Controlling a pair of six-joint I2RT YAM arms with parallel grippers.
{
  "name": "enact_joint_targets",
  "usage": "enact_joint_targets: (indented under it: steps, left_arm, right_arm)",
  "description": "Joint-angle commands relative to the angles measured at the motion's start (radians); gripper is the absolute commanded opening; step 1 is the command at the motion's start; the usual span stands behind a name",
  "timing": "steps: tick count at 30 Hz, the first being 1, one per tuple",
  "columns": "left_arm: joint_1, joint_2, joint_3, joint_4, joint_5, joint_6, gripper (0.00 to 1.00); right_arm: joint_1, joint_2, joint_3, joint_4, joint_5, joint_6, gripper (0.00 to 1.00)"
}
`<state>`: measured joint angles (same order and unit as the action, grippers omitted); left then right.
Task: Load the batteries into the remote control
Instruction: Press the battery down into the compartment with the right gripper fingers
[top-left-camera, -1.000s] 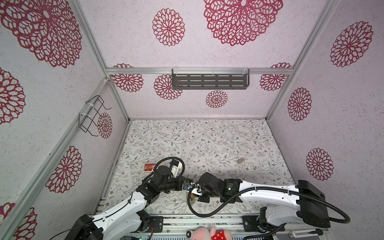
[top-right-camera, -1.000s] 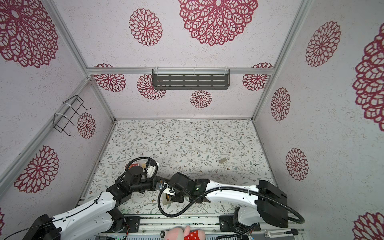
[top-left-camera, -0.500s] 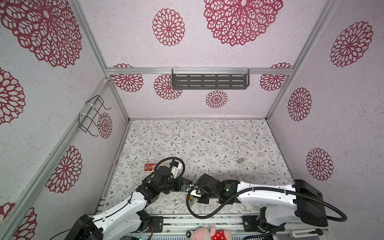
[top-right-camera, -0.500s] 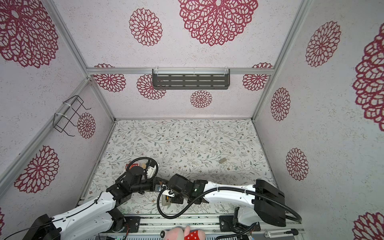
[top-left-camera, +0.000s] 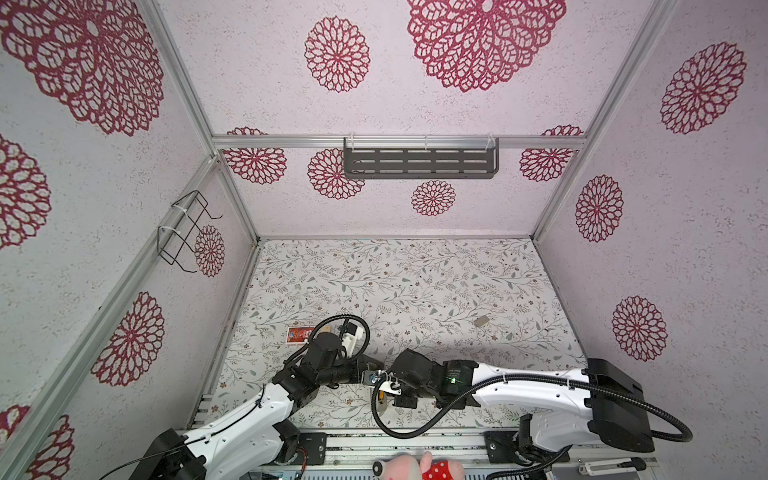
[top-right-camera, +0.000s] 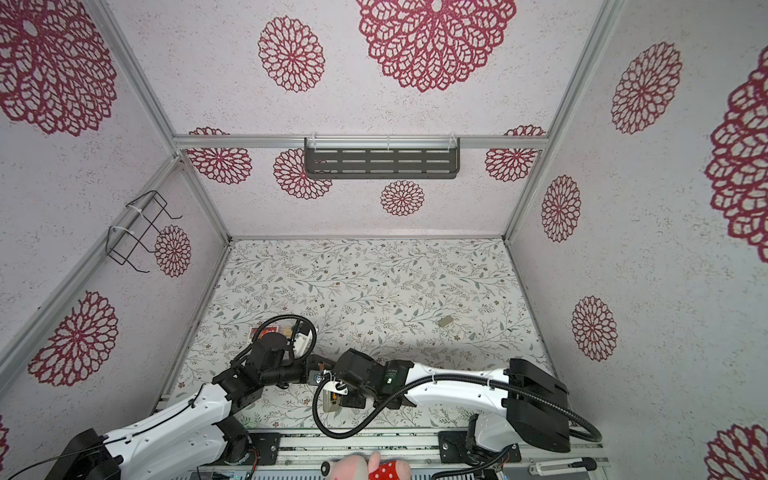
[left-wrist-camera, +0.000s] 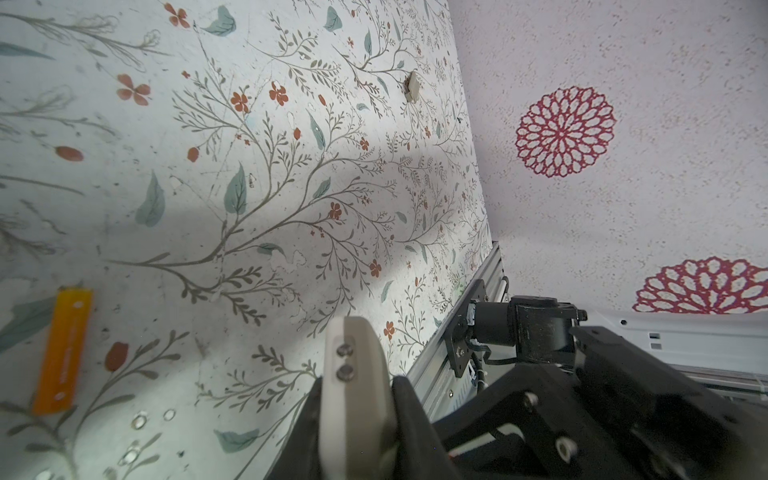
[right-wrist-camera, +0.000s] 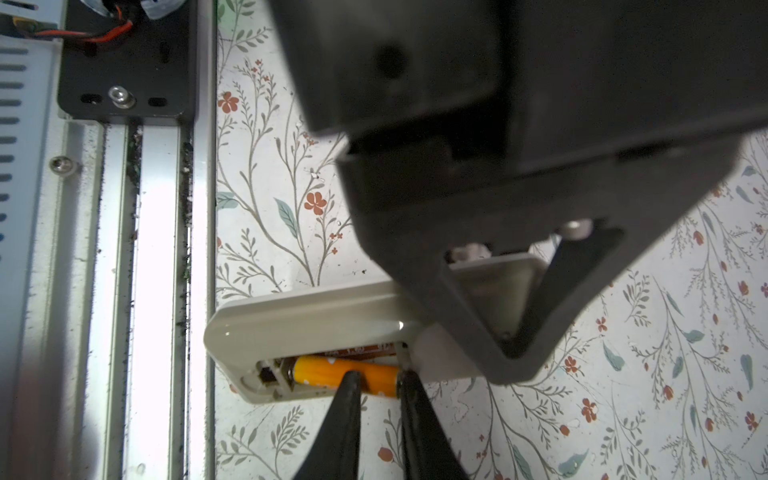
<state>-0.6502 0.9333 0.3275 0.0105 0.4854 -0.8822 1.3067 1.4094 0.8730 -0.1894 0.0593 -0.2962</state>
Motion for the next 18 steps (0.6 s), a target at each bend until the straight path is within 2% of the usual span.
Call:
enact_joint_targets:
  steps: [1,18]
  left_arm:
    - [-0.009,-0.026,0.015,0.104,0.016,-0.006,0.0]
    - [-0.009,-0.05,0.004,0.121,0.002,-0.017,0.0]
  right_arm:
    - [0.028,0.022,0.016,-0.042,-0.042,-0.019,0.19]
    - [0.037,0.035,0.024,-0.055,-0.036,-0.023,0.14]
